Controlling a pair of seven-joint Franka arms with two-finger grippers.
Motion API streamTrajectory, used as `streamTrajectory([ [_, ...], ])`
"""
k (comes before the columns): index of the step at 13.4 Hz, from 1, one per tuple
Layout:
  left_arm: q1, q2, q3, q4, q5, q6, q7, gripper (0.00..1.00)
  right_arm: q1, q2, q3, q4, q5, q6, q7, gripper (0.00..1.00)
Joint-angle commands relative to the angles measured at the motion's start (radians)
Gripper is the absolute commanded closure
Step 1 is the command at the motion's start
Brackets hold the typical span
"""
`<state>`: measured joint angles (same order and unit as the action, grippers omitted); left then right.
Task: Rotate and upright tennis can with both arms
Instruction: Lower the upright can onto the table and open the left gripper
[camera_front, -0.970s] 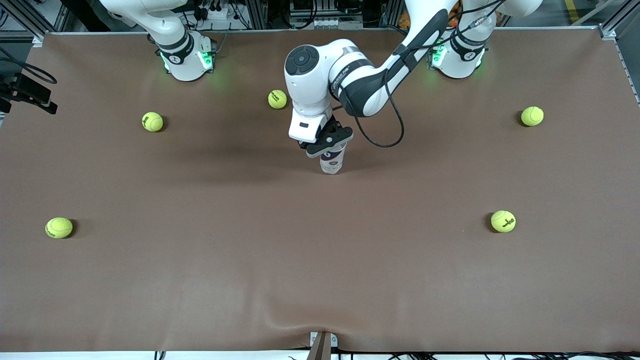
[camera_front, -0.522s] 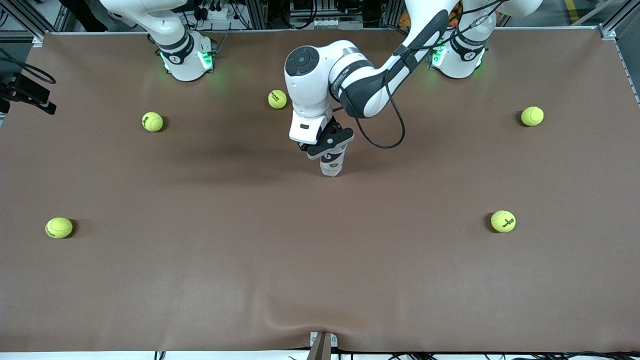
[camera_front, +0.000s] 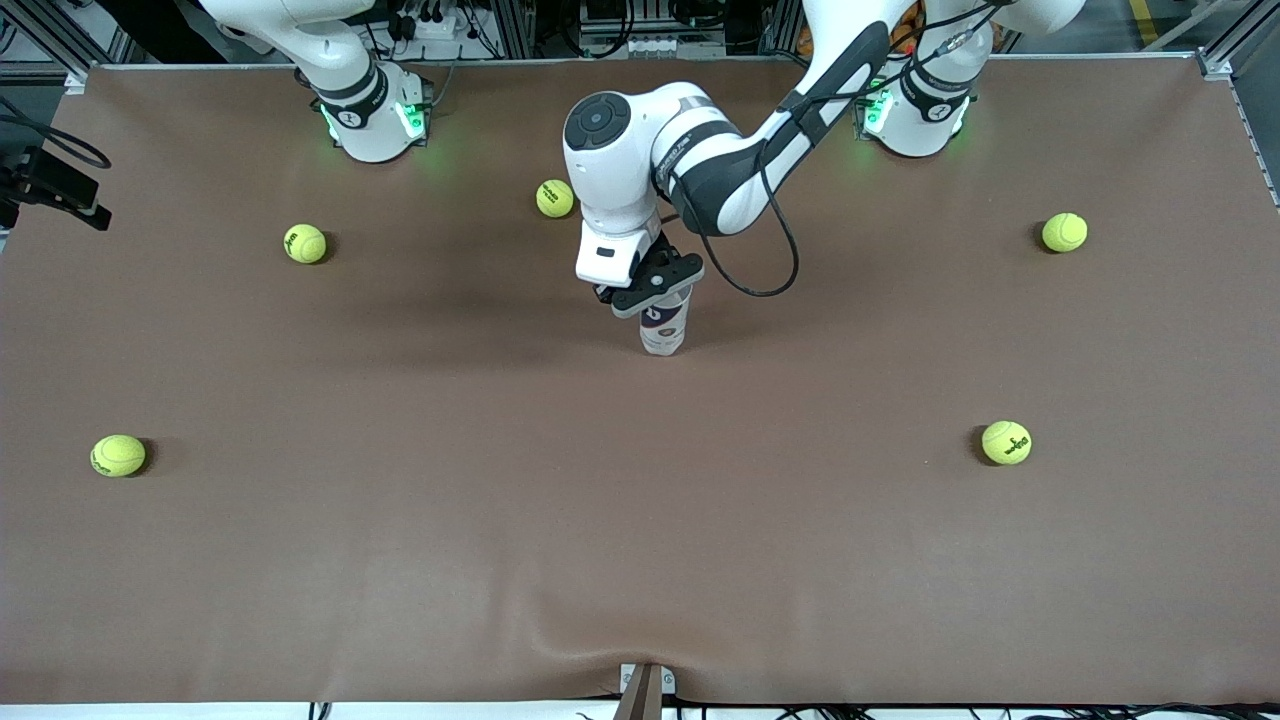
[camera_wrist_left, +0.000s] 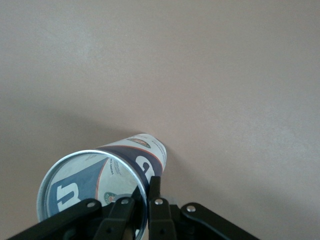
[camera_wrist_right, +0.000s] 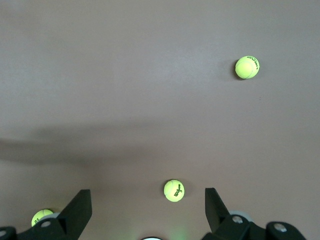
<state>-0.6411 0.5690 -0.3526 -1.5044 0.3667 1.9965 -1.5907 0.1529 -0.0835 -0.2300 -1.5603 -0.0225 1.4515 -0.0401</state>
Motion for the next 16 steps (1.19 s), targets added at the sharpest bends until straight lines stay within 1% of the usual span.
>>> streamTrajectory([
  [1, -0.011, 0.015, 0.004, 0.027, 0.031, -0.005, -0.025, 0.62, 0.004, -0.016, 0.0, -0.003, 0.004, 0.001, 0.012, 0.0],
  [3, -0.011, 0.014, 0.004, 0.027, 0.041, -0.005, -0.025, 0.23, 0.004, -0.016, 0.0, -0.003, 0.004, 0.001, 0.011, 0.0],
  [4, -0.011, 0.014, 0.004, 0.027, 0.05, -0.005, -0.025, 0.21, 0.004, -0.016, 0.001, -0.003, 0.004, 0.001, 0.011, 0.0],
  [5, -0.011, 0.012, 0.004, 0.027, 0.051, -0.005, -0.026, 0.2, 0.004, -0.016, 0.001, -0.003, 0.004, 0.001, 0.011, 0.0],
  [6, -0.011, 0.009, 0.004, 0.027, 0.051, -0.005, -0.026, 0.12, 0.004, -0.016, 0.0, -0.003, 0.004, 0.001, 0.011, 0.0],
  [7, -0.011, 0.003, 0.004, 0.027, 0.052, -0.005, -0.025, 0.0, 0.004, -0.016, 0.0, -0.003, 0.004, 0.001, 0.011, 0.0],
  [11, 0.001, -0.046, -0.003, 0.029, 0.035, -0.019, -0.014, 0.0, 0.002, -0.016, 0.0, 0.002, 0.004, 0.001, 0.011, 0.0],
  [14, 0.044, -0.093, 0.0, 0.029, -0.006, -0.034, 0.012, 0.0, 0.002, -0.016, 0.0, 0.002, 0.004, -0.002, 0.009, 0.0],
  [16, 0.092, -0.126, -0.002, 0.032, -0.046, -0.083, 0.11, 0.0, 0.0, -0.018, 0.0, 0.003, 0.004, -0.003, 0.008, 0.0],
])
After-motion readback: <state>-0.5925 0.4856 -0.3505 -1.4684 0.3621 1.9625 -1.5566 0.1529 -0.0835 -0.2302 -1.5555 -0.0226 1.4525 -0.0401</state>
